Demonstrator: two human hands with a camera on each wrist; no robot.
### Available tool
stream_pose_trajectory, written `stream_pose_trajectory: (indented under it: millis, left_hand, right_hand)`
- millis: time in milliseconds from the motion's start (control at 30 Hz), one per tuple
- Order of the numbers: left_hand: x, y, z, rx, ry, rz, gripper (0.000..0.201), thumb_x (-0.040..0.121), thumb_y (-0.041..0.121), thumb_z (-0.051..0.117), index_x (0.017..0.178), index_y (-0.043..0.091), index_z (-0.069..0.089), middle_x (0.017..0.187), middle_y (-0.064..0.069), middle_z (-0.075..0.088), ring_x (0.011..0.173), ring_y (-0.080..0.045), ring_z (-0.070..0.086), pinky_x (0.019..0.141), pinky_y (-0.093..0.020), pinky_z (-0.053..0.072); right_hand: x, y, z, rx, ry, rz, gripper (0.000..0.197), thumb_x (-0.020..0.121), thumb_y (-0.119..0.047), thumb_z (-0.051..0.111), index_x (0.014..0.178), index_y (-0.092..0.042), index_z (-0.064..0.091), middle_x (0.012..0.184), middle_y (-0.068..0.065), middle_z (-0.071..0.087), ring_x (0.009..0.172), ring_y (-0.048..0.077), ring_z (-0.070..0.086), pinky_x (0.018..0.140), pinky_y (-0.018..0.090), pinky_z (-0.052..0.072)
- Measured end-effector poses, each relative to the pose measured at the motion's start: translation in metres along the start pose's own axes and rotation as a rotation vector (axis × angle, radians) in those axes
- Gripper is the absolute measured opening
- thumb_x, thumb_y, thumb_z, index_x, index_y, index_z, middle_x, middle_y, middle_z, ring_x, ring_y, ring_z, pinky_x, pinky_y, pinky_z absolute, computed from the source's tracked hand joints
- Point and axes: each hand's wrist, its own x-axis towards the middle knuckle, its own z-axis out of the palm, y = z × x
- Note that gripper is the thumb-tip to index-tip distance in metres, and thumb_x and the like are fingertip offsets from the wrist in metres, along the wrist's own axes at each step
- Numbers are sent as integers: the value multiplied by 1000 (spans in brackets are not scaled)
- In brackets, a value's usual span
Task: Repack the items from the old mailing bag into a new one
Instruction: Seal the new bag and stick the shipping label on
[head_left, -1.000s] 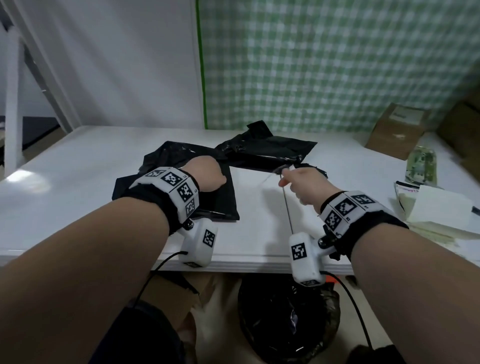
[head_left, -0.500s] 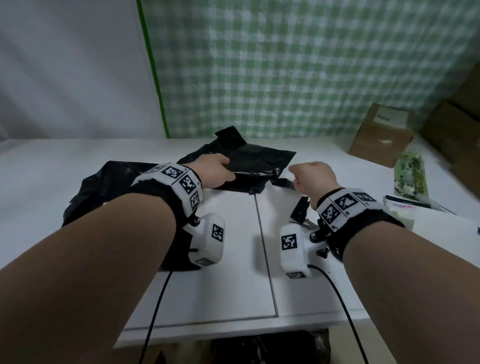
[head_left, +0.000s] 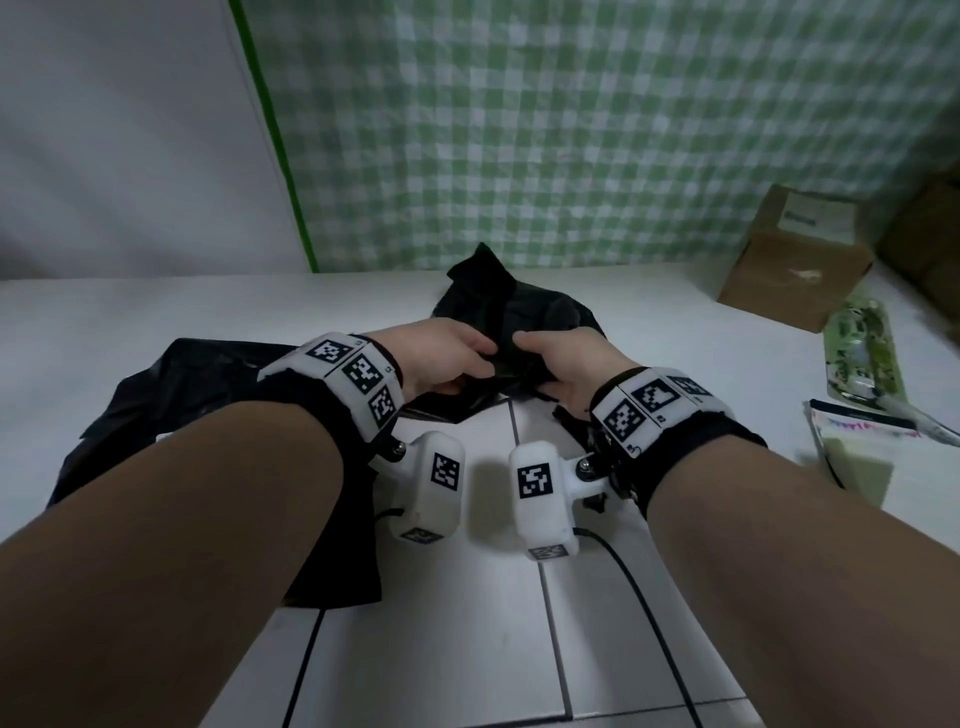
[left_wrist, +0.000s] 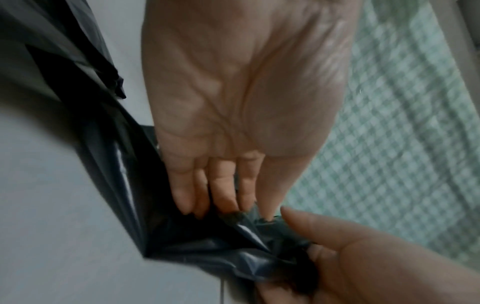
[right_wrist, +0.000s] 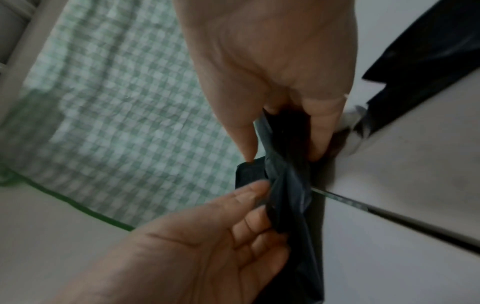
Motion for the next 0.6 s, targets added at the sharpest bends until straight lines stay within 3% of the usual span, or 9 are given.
stream_pose_trajectory:
  millis: [100, 200, 300, 367, 467, 533, 600]
  left_hand:
    - [-12, 3, -4, -118, -75, 43, 24, 94, 12, 49, 113, 21, 61, 112, -1, 63, 110, -17, 57, 101, -35, 45]
    - [-28, 11, -4, -278, -42, 71, 7, 92, 12, 54, 91, 17, 58, 94, -1, 62, 91, -14, 60, 85, -33, 53]
    - [-49, 18, -2, -375, 35, 135, 16, 85, 5, 63, 86, 18, 53, 90, -2, 63, 84, -15, 63, 73, -31, 56]
    - [-63, 20, -1, -392, 12, 172, 23, 83, 1, 64, 92, 21, 57, 93, -4, 68, 85, -19, 67, 75, -34, 57]
    - [-86, 21, 0, -374, 37, 202, 19, 84, 3, 62, 90, 21, 64, 83, -3, 70, 70, -15, 68, 59, -26, 56]
    - [-99, 19, 2, -373, 85, 207, 18, 85, 3, 61, 92, 19, 65, 83, -4, 70, 70, -17, 68, 59, -28, 56]
    - [-112, 17, 5, -353, 111, 210, 19, 86, 1, 58, 98, 13, 65, 90, -11, 69, 78, -24, 66, 74, -39, 56]
  right_hand:
    - [-11, -3, -4, 59, -54, -26, 31, 92, -2, 53, 123, 0, 56, 117, 18, 63, 92, 27, 63, 65, 31, 55]
    - [-31, -8, -5, 134, -137, -62, 31, 94, 3, 44, 123, 0, 56, 105, 15, 63, 78, 21, 62, 55, 28, 56]
    - [-57, -14, -2, 233, -237, -89, 26, 95, 2, 42, 115, -4, 58, 93, 9, 64, 74, 18, 61, 49, 21, 54]
    - [-76, -17, 1, 312, -309, -87, 27, 95, 1, 42, 117, -4, 57, 94, 9, 64, 78, 18, 62, 54, 22, 58]
    - [-102, -19, 4, 408, -398, -69, 34, 98, -4, 40, 130, 1, 49, 117, 16, 61, 98, 24, 62, 78, 28, 56]
    - [-119, -19, 3, 443, -441, -56, 37, 100, -10, 39, 134, 1, 46, 128, 18, 57, 106, 26, 59, 78, 30, 56]
    - [-133, -17, -1, 432, -468, -29, 39, 101, -19, 40, 135, -2, 47, 124, 14, 58, 98, 25, 62, 70, 30, 58]
